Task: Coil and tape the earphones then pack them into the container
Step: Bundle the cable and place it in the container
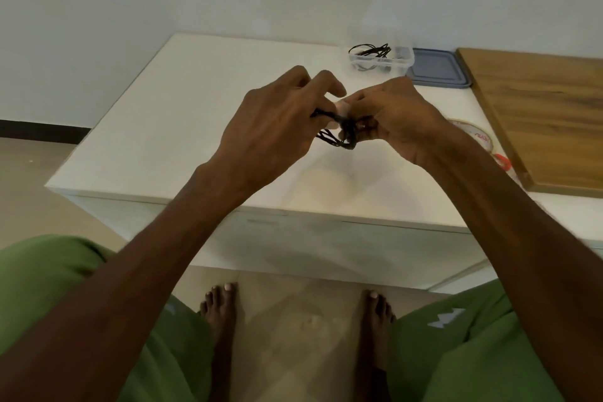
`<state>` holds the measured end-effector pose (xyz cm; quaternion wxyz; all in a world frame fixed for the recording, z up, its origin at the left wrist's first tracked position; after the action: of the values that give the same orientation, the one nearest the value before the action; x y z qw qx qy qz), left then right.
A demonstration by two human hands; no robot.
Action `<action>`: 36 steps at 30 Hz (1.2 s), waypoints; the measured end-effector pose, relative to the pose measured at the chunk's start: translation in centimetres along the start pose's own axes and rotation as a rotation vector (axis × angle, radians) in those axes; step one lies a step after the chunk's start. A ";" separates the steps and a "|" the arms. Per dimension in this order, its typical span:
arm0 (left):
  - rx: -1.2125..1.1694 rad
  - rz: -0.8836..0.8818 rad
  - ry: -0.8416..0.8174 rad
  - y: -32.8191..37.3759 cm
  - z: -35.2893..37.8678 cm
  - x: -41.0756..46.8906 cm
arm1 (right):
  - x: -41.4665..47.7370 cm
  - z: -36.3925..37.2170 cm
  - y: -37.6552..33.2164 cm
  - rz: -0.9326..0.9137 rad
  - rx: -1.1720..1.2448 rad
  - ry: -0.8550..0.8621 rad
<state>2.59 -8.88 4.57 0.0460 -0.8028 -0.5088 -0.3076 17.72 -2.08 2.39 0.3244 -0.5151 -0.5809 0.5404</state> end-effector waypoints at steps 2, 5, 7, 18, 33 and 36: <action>-0.132 -0.120 0.002 -0.7 0.0 0.3 | -0.1 0.1 -0.3 -0.048 -0.015 -0.008; -0.197 -0.275 -0.017 -2.1 0.1 0.6 | -0.4 0.3 -1.1 -0.095 0.006 -0.063; -0.254 -0.336 -0.024 -2.6 0.0 0.6 | -0.8 0.3 -1.7 -0.118 -0.023 -0.134; -0.356 -0.395 -0.093 -2.6 0.2 0.6 | -0.7 0.5 -2.0 -0.183 -0.199 -0.085; -0.285 -0.346 -0.129 -2.6 0.6 0.4 | -1.0 0.7 -2.2 -0.064 -0.184 -0.140; -0.304 -0.344 -0.122 -2.5 0.7 0.4 | -1.0 0.7 -2.2 -0.128 -0.171 -0.047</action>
<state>0.90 -7.07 3.64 -0.1592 -0.7191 -0.5878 -0.3346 16.79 -2.94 4.58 0.2993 -0.4898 -0.6642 0.4790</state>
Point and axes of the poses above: each hand's wrist, its own x-axis towards the middle knuckle, its own z-axis out of the palm, y = z × x, the point moved 4 cm from there along x, towards the middle knuckle, and after that the axes turned 4 degrees about z, right-handed, at the moved point
